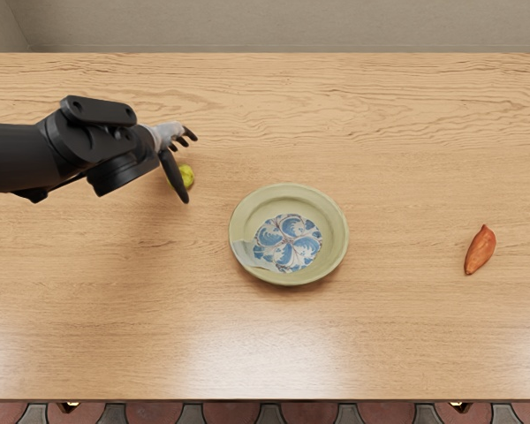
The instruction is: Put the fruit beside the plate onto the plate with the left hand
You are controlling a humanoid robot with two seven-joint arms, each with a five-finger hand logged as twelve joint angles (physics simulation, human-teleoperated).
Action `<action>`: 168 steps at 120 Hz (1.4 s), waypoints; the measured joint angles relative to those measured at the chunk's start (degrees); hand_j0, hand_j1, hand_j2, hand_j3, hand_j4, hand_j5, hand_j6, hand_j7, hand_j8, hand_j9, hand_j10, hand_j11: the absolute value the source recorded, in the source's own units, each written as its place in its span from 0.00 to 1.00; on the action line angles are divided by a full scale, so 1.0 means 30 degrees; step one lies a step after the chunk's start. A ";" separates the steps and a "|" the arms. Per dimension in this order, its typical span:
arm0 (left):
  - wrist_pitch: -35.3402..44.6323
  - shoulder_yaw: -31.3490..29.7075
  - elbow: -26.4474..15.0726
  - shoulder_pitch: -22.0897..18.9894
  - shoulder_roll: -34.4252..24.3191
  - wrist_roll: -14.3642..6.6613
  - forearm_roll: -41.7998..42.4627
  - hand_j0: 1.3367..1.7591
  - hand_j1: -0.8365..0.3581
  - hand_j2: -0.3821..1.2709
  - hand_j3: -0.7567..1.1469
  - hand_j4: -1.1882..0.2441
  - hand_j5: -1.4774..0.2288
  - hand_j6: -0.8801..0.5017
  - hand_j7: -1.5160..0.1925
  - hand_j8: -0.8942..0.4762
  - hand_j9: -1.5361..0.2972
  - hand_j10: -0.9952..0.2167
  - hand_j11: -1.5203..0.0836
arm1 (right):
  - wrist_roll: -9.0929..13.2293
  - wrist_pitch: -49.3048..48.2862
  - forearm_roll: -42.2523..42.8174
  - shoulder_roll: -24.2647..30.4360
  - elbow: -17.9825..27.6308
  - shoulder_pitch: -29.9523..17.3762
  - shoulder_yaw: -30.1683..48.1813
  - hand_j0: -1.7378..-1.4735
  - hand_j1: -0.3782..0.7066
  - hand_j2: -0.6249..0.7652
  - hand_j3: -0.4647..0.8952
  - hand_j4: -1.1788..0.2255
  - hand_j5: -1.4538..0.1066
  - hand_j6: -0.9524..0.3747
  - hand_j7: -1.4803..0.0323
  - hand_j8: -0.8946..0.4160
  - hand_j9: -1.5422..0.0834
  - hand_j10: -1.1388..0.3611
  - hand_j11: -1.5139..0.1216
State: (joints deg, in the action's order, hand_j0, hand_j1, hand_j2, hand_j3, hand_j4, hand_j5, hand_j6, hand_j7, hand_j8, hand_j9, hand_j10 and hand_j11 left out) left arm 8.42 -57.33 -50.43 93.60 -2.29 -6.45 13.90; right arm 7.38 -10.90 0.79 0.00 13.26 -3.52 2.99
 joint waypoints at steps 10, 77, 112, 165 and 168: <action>0.0228 -0.0011 0.0089 0.0000 0.0241 -0.0497 -0.0043 0.76 0.80 0.25 0.40 0.70 0.72 0.50 0.74 0.51 0.70 0.66 0.79 | 0.0000 0.0000 0.0000 0.0000 -0.0005 0.0000 0.0000 0.30 0.04 0.45 0.34 0.83 0.92 0.71 0.97 0.67 0.94 0.75 0.91; 0.0532 -0.0001 0.0238 -0.0376 0.0735 -0.1300 -0.0343 0.76 0.72 0.26 0.40 0.64 0.66 0.44 0.68 0.45 0.64 0.60 0.73 | -0.0001 0.0000 0.0000 0.0000 0.0002 0.0000 0.0000 0.30 0.04 0.45 0.34 0.83 0.92 0.71 0.97 0.67 0.94 0.75 0.91; 0.0535 -0.0054 0.0282 -0.0381 0.0735 -0.1420 -0.0381 0.76 0.63 0.27 0.40 0.58 0.59 0.38 0.62 0.39 0.58 0.53 0.66 | 0.0000 0.0000 0.0000 0.0000 -0.0003 0.0000 0.0000 0.30 0.04 0.45 0.34 0.83 0.92 0.71 0.97 0.67 0.94 0.75 0.91; -0.0956 -0.0036 0.0328 -0.0233 0.0737 -0.1959 -0.0432 0.76 0.28 0.33 0.40 0.29 0.41 0.56 0.38 0.59 0.34 0.24 0.38 | 0.0000 0.0000 0.0000 0.0000 -0.0009 0.0000 -0.0002 0.30 0.04 0.45 0.34 0.83 0.92 0.71 0.97 0.67 0.94 0.75 0.91; -0.1052 -0.0032 0.0325 -0.0209 0.0737 -0.1974 -0.0417 0.76 0.27 0.32 0.40 0.27 0.39 0.58 0.36 0.61 0.33 0.22 0.37 | 0.0000 0.0000 0.0000 0.0000 -0.0008 0.0000 -0.0002 0.30 0.04 0.45 0.34 0.83 0.92 0.71 0.97 0.67 0.94 0.75 0.91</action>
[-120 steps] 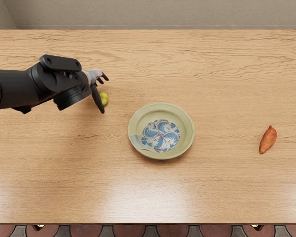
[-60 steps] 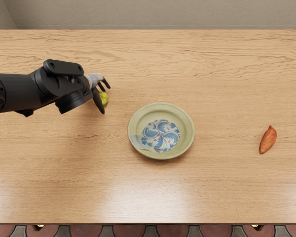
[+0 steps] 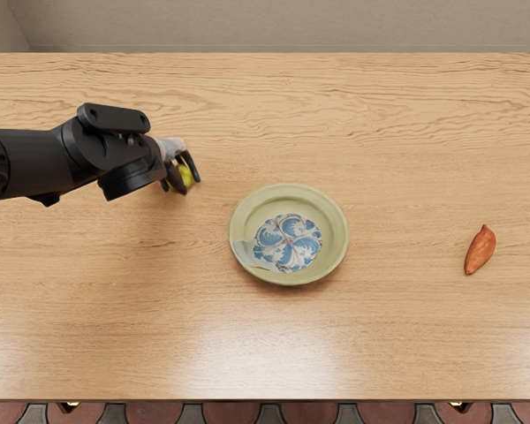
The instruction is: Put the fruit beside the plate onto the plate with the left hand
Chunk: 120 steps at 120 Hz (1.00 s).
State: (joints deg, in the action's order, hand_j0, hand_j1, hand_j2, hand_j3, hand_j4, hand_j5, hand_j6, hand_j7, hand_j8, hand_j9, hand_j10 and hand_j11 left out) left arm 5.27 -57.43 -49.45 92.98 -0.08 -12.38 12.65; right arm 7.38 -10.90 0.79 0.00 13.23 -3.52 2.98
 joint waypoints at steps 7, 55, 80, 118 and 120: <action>-0.0159 -0.0002 -0.0022 0.0033 -0.0002 -0.0011 0.0066 0.76 0.23 0.33 0.40 0.25 0.36 0.60 0.33 0.63 0.30 0.19 0.34 | 0.0000 0.0000 0.0000 0.0000 0.0001 0.0000 0.0000 0.30 0.04 0.45 0.34 0.83 0.92 0.71 0.97 0.67 0.94 0.75 0.91; -0.4554 0.1877 -0.1943 0.5596 -0.2291 0.0019 0.1061 0.75 0.27 0.50 0.40 0.25 0.19 0.35 0.23 0.42 0.22 0.17 0.25 | 0.0000 0.0000 0.0000 0.0000 0.0010 0.0000 0.0002 0.30 0.04 0.45 0.34 0.83 0.92 0.71 0.97 0.67 0.94 0.75 0.91; -0.9786 0.5242 -0.4634 0.5227 -0.0971 0.0075 0.1115 0.76 0.22 0.46 0.40 0.25 0.21 0.16 0.24 0.26 0.24 0.23 0.26 | 0.0000 0.0000 0.0000 0.0000 0.0008 0.0000 0.0002 0.30 0.04 0.45 0.34 0.83 0.92 0.71 0.97 0.67 0.94 0.75 0.91; -0.9124 0.5920 -0.4787 0.5464 -0.1363 0.0023 0.0945 0.76 0.81 0.28 0.40 0.70 0.71 0.52 0.74 0.56 0.70 0.68 0.79 | 0.0000 0.0000 0.0000 0.0000 0.0004 0.0000 0.0001 0.30 0.04 0.45 0.34 0.83 0.92 0.71 0.97 0.67 0.94 0.75 0.91; -0.9160 0.5772 -0.4837 0.5654 -0.1728 0.0015 0.0950 0.76 0.83 0.28 0.40 0.71 0.73 0.53 0.75 0.56 0.71 0.69 0.80 | 0.0000 0.0000 0.0000 0.0000 0.0005 0.0000 0.0001 0.30 0.04 0.45 0.34 0.83 0.92 0.71 0.97 0.67 0.94 0.75 0.91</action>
State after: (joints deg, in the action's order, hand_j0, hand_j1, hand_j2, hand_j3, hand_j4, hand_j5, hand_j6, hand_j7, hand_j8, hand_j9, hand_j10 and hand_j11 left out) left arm -22.21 -40.11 -63.96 109.94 -5.27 -12.33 15.50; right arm 7.38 -10.90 0.79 0.00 13.25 -3.52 2.99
